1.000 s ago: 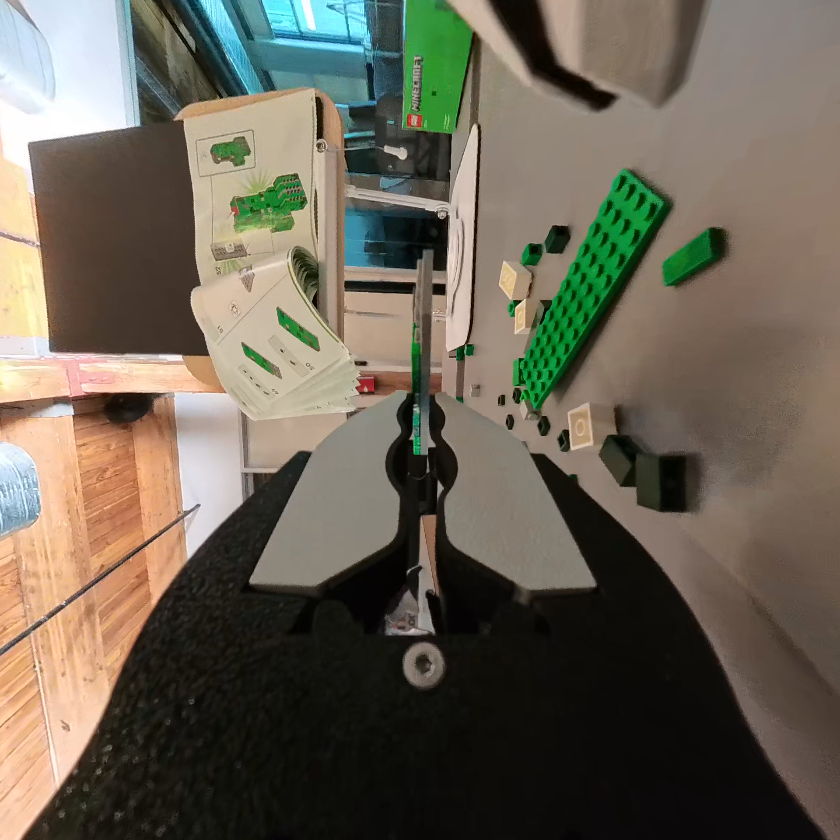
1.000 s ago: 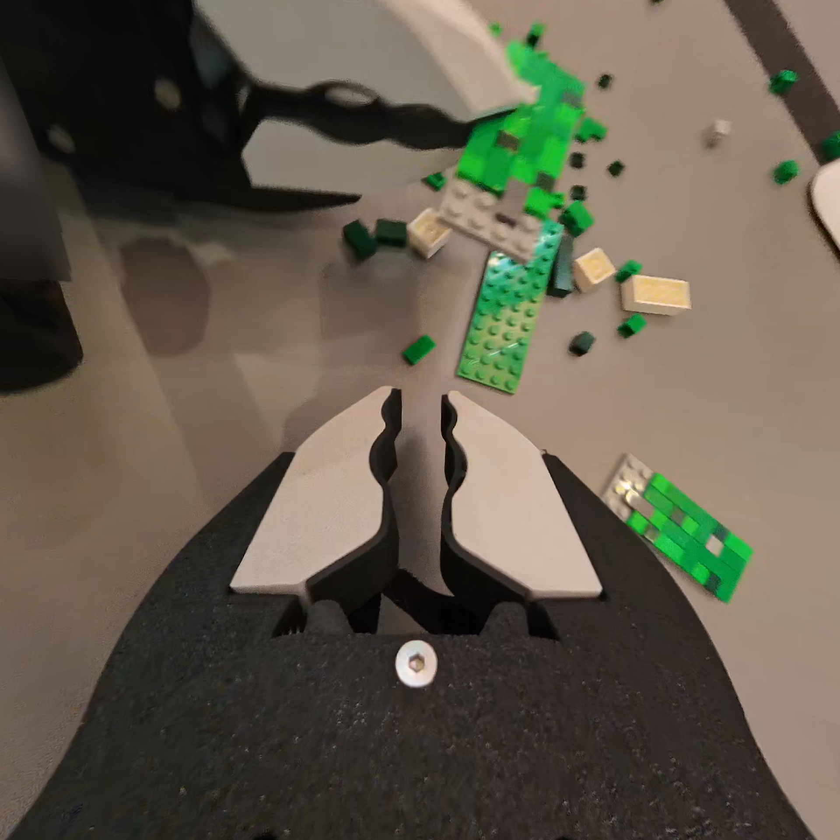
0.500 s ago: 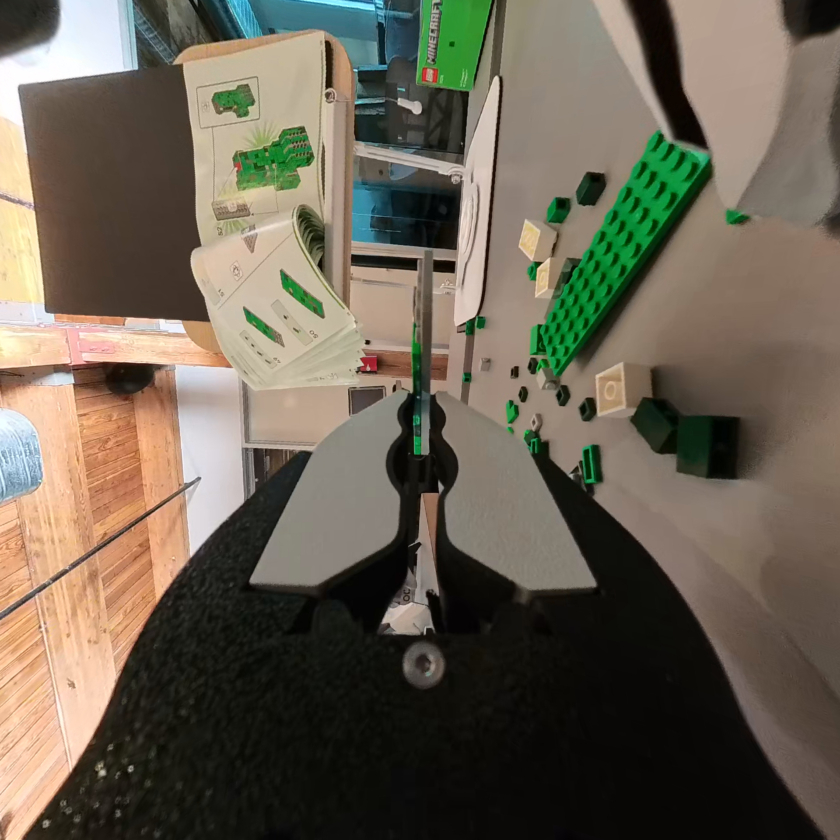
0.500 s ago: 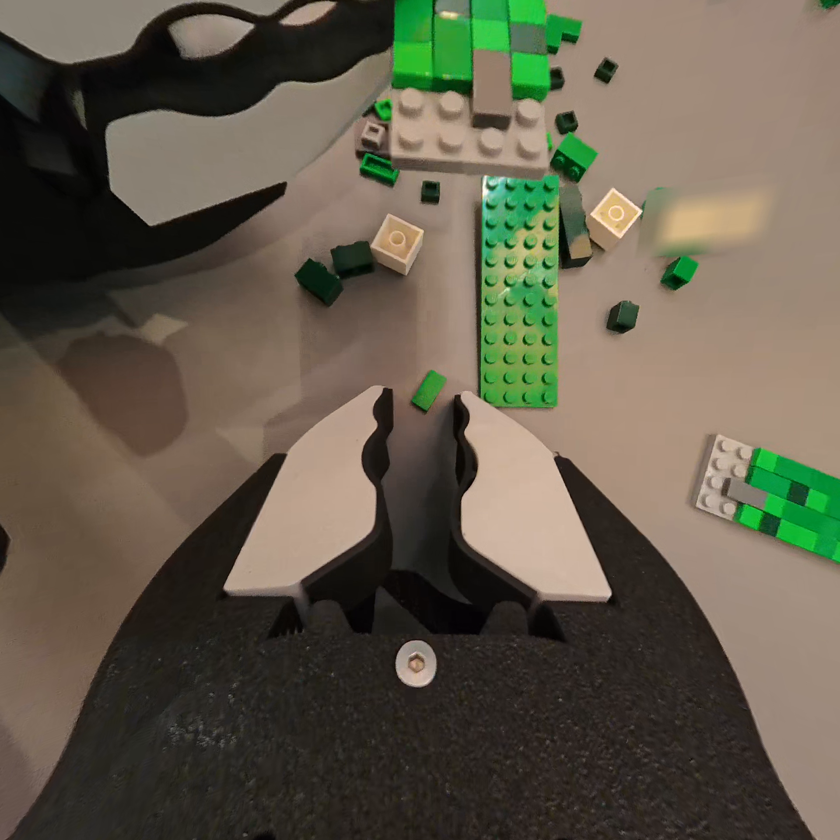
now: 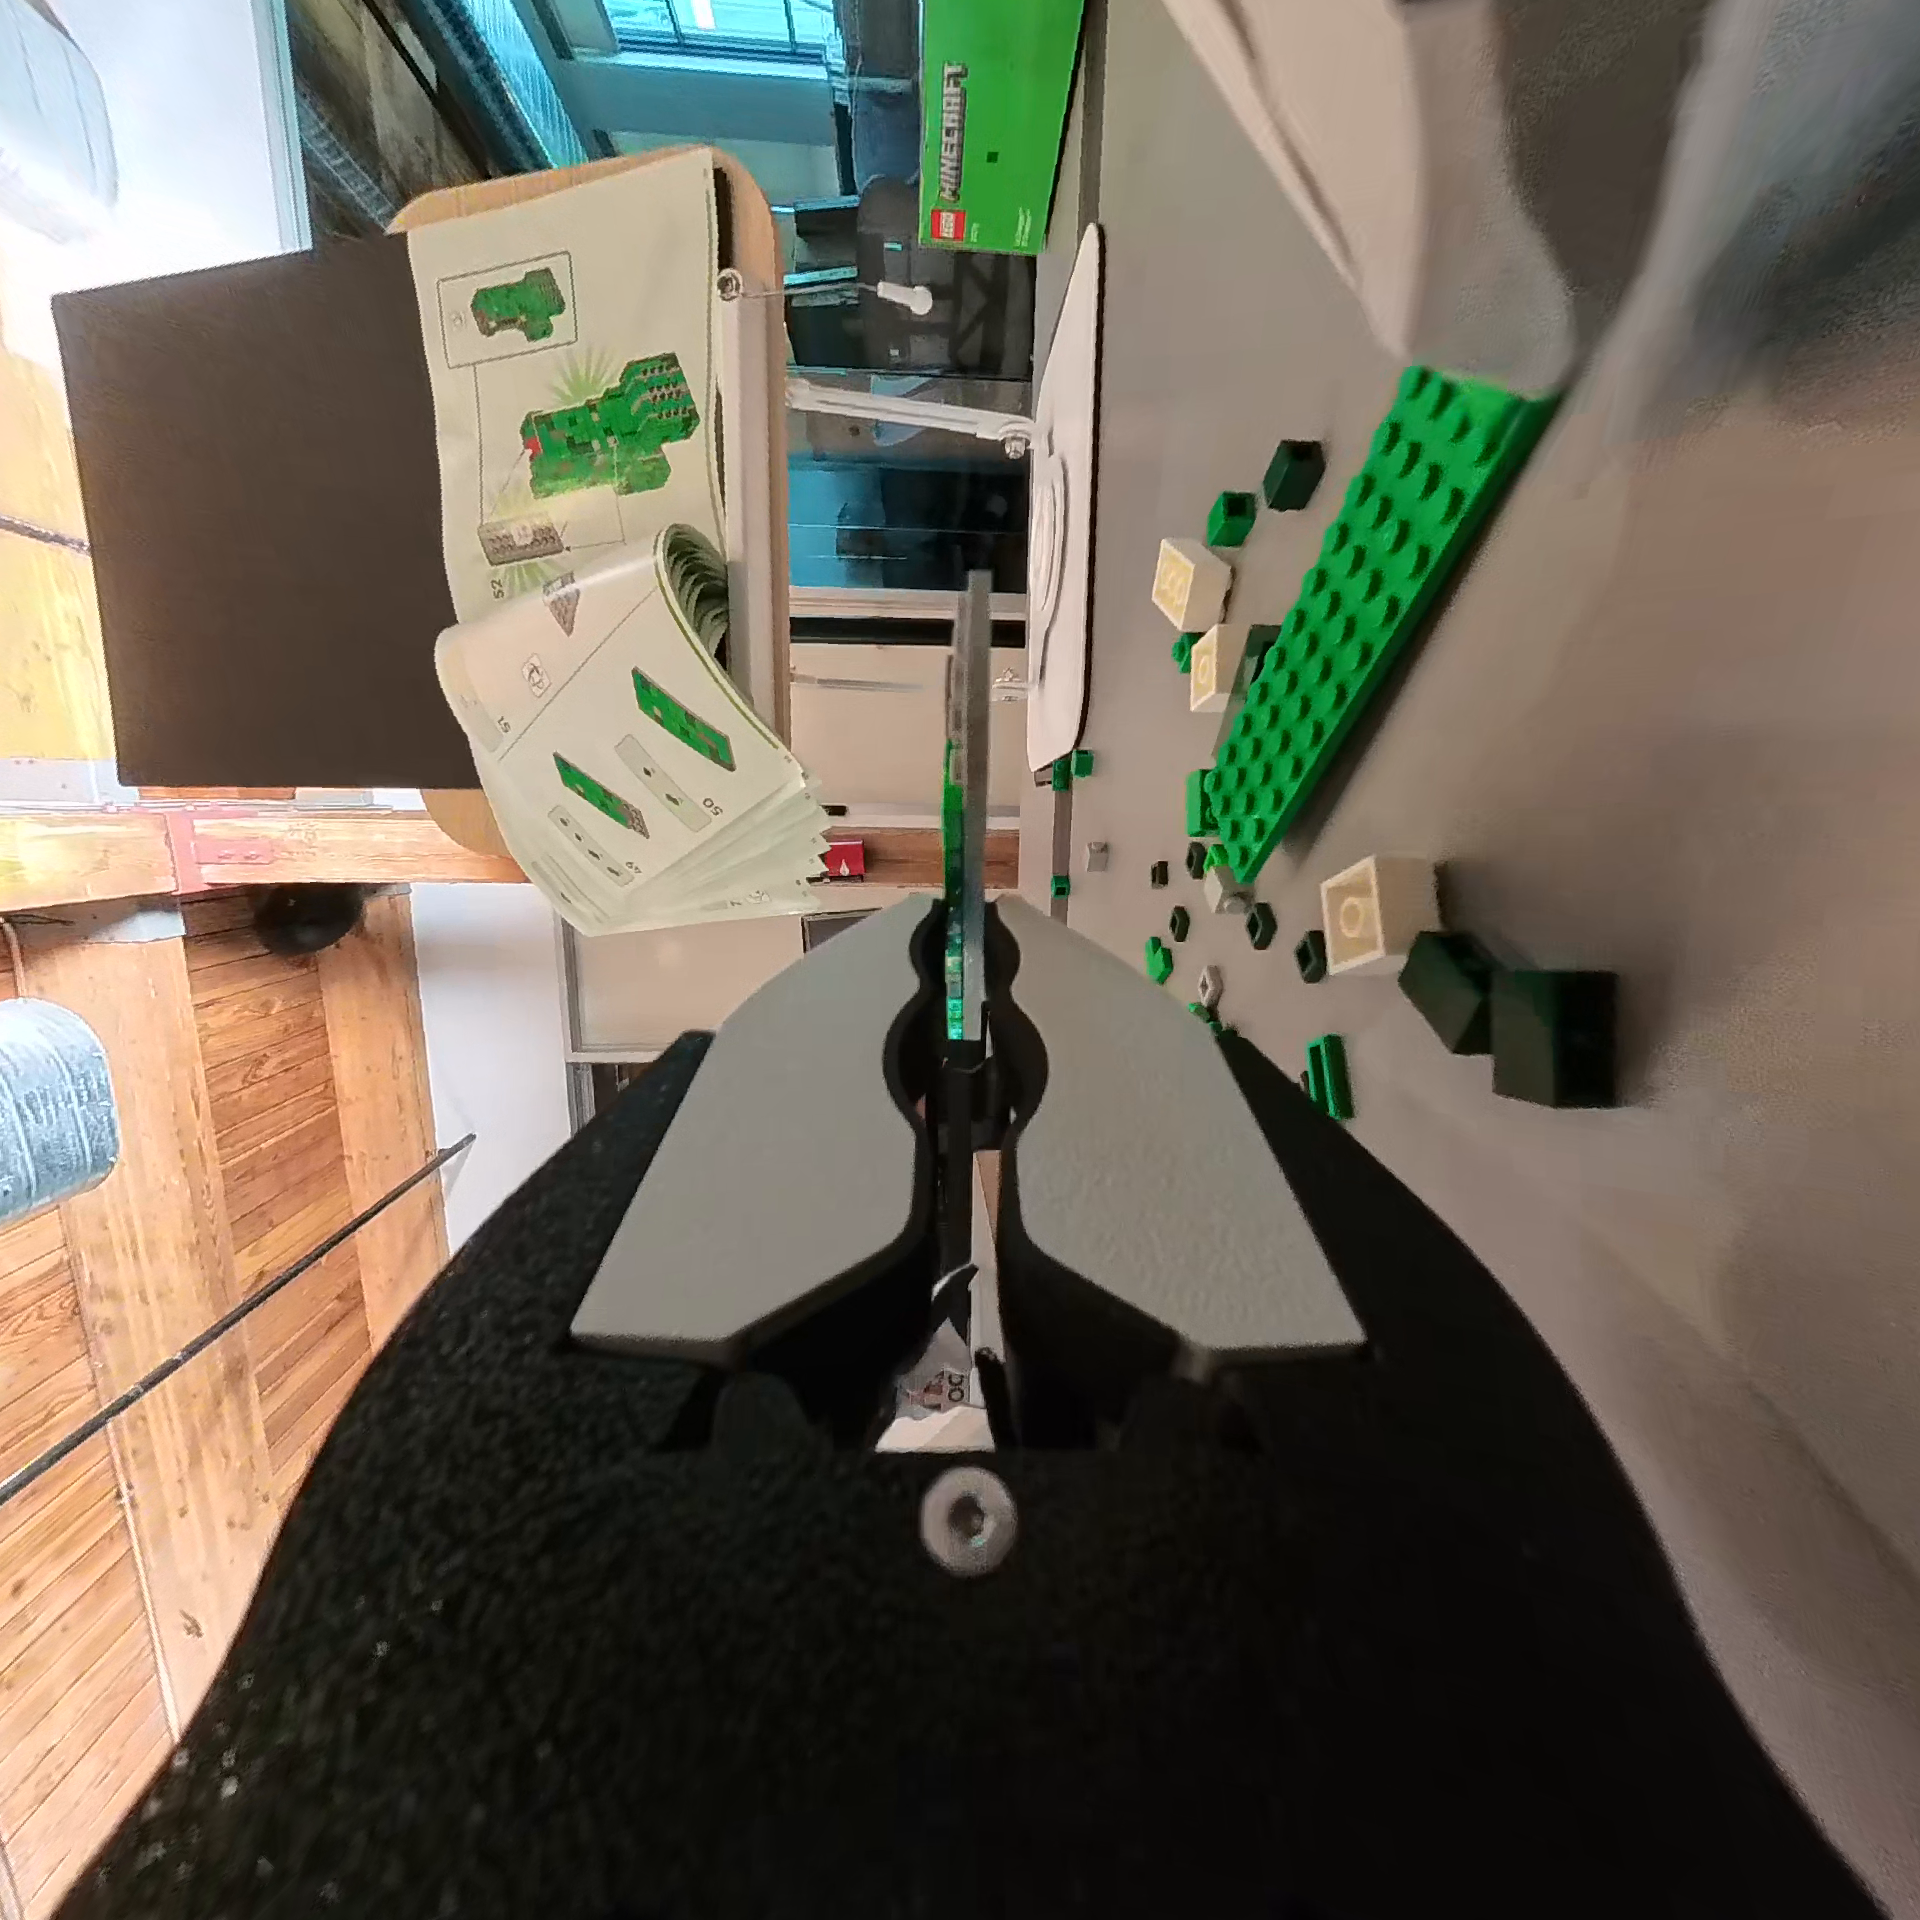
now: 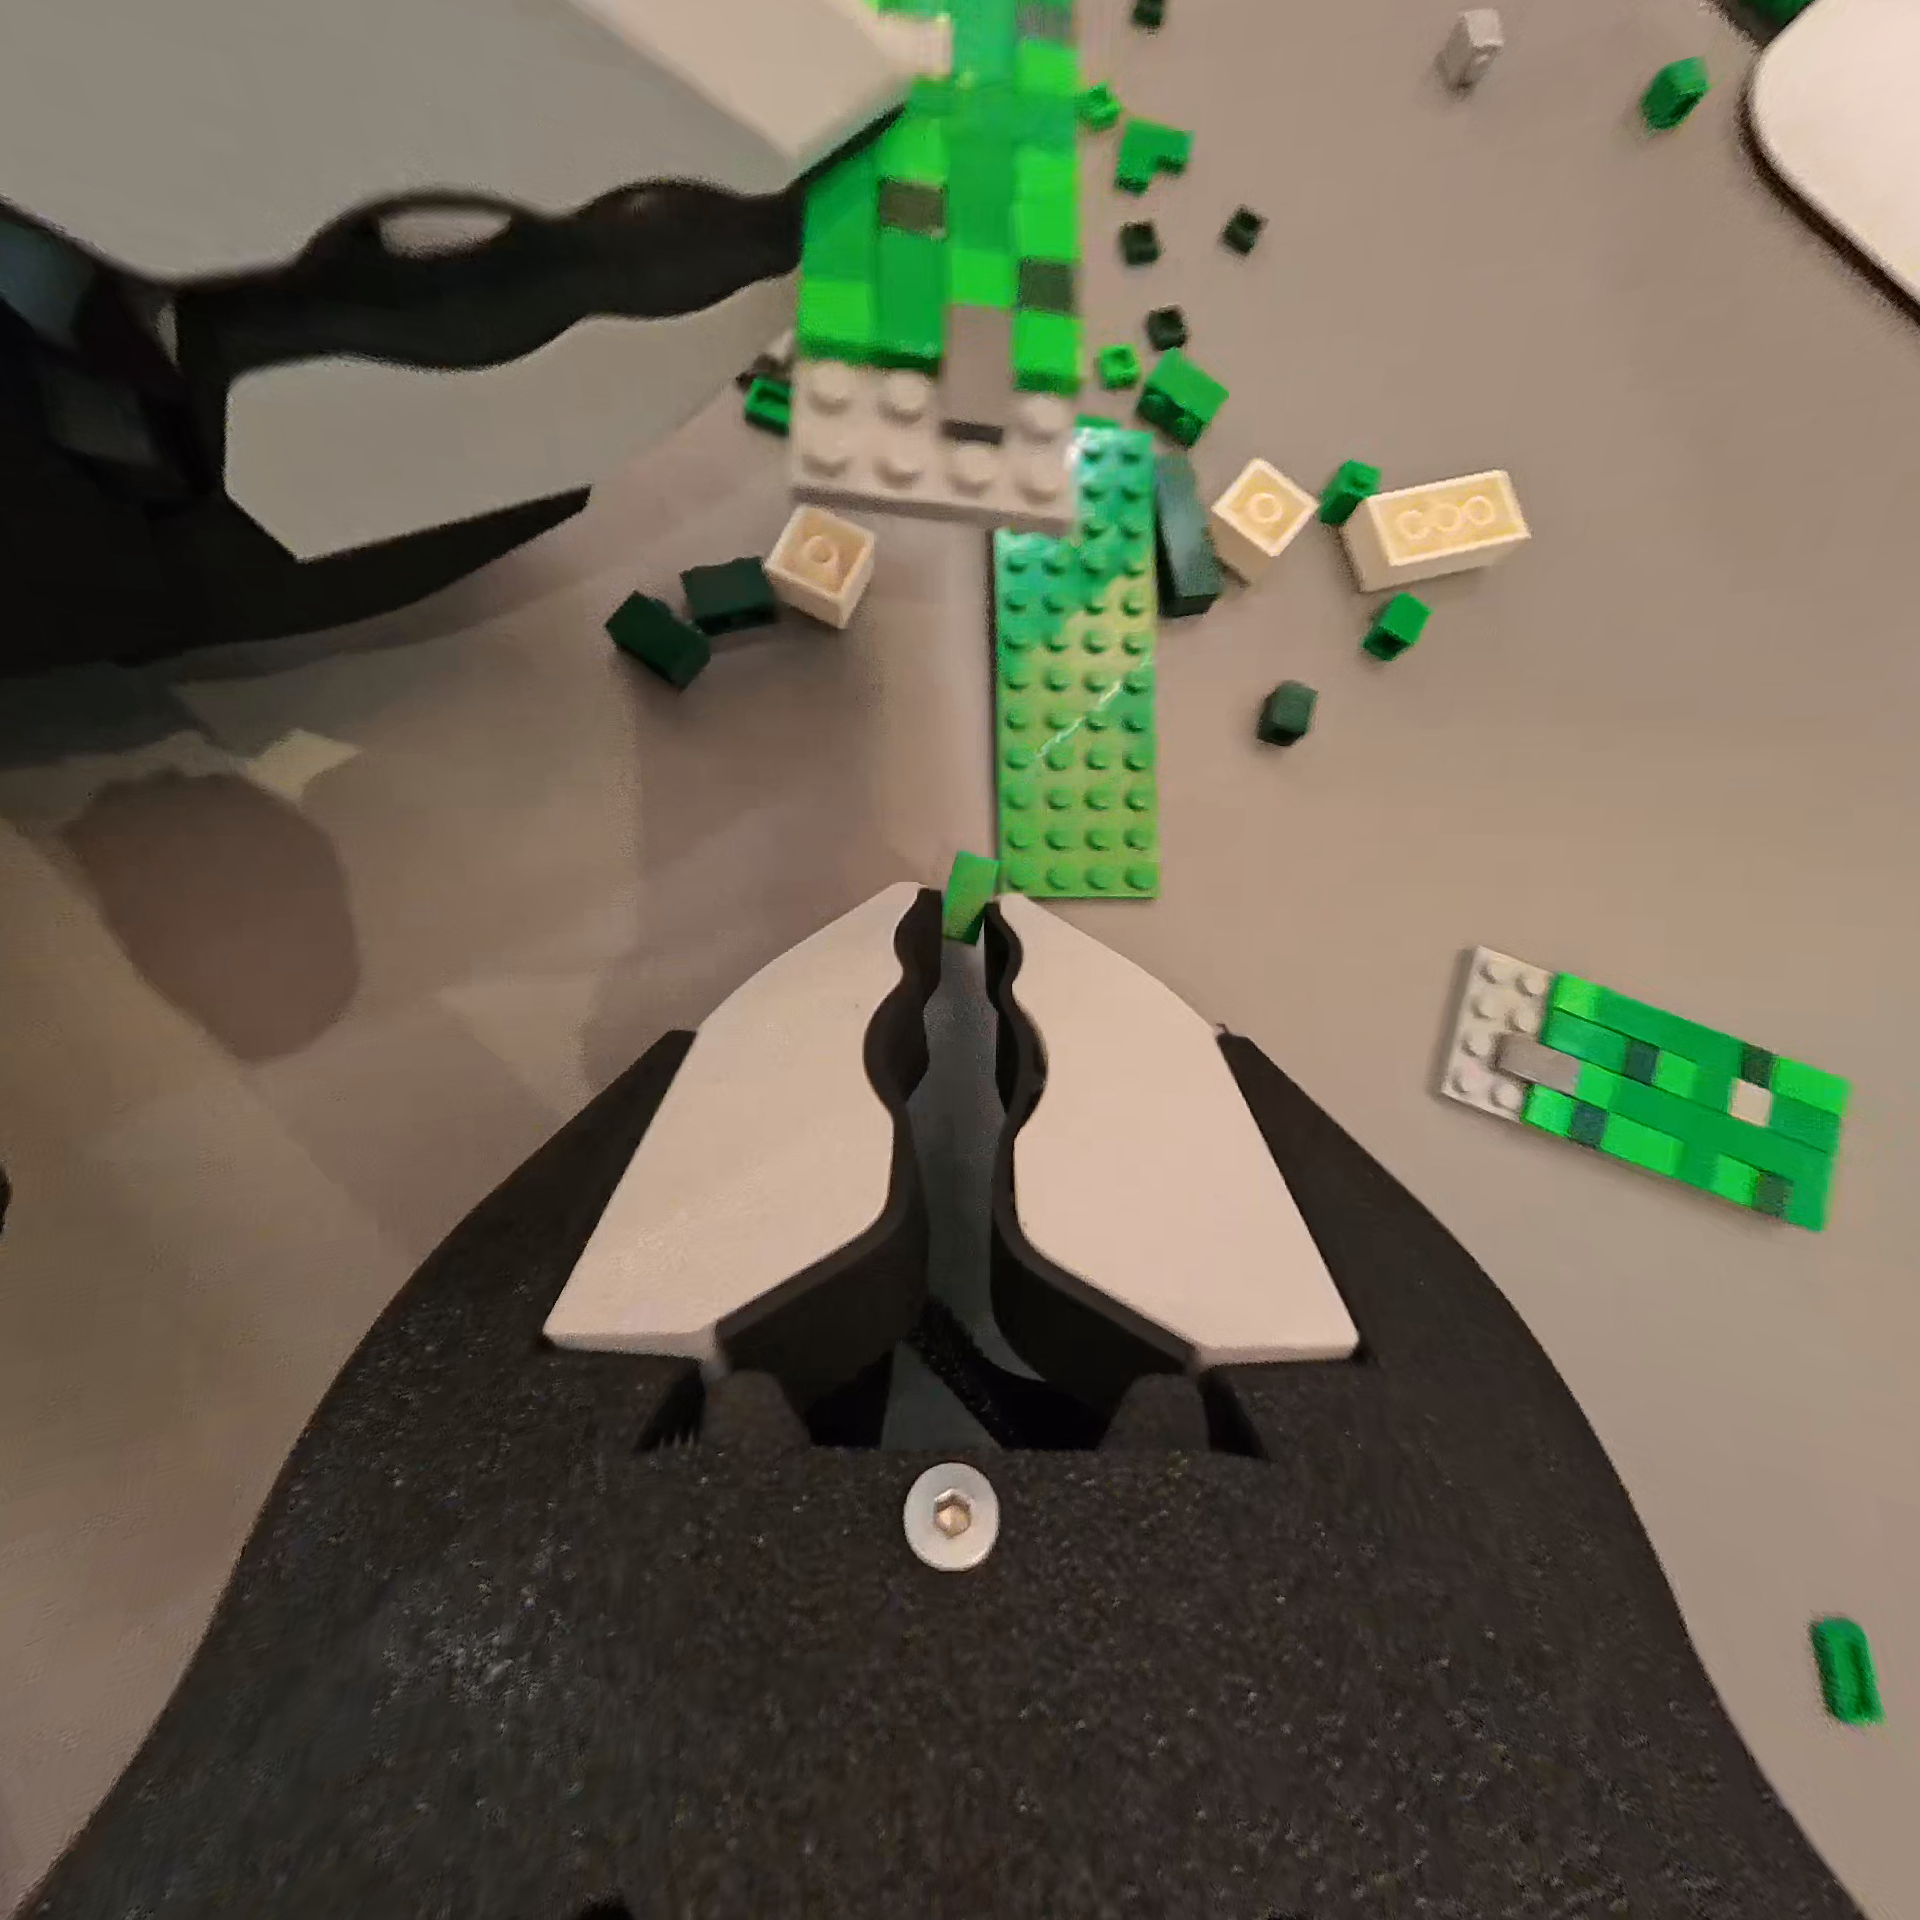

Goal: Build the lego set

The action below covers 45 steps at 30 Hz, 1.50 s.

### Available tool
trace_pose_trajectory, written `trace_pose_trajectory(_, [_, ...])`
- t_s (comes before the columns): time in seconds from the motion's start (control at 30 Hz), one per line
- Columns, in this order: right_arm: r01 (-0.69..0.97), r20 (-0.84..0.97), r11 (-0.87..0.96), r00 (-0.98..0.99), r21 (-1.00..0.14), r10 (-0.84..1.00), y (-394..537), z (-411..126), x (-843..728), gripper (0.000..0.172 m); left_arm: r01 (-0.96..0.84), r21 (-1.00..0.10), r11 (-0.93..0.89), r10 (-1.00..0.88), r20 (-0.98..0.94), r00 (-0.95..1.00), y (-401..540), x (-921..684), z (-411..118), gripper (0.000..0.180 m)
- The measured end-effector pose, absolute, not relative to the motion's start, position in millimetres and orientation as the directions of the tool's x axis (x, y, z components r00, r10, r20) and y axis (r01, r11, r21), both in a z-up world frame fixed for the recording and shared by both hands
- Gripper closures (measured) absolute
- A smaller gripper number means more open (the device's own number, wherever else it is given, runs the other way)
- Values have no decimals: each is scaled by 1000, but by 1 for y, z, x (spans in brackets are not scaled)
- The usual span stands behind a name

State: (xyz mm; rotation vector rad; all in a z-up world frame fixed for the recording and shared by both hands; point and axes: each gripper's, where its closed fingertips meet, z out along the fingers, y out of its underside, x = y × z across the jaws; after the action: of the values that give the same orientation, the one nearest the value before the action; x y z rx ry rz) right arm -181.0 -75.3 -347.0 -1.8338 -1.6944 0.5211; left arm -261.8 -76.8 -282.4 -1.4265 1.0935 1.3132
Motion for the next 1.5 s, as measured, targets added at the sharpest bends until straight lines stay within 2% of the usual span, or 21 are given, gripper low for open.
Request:
trace_pose_trajectory(0.17, [694,82,-65,178,-717,981,-54,-309,-174,164,-983,-21,-184,-61,-998,33,-76,-254,-287,175])
trace_pose_trajectory(0.37, [626,45,-15,80,-779,996,-68,-279,-185,164,-992,1,-124,-55,-998,6,-77,-239,-287,175])
trace_pose_trajectory(1.5, [768,29,-8,34,-640,999,-80,-291,-174,164,-999,40,-32,-17,-999,-40,-79,-216,-283,175])
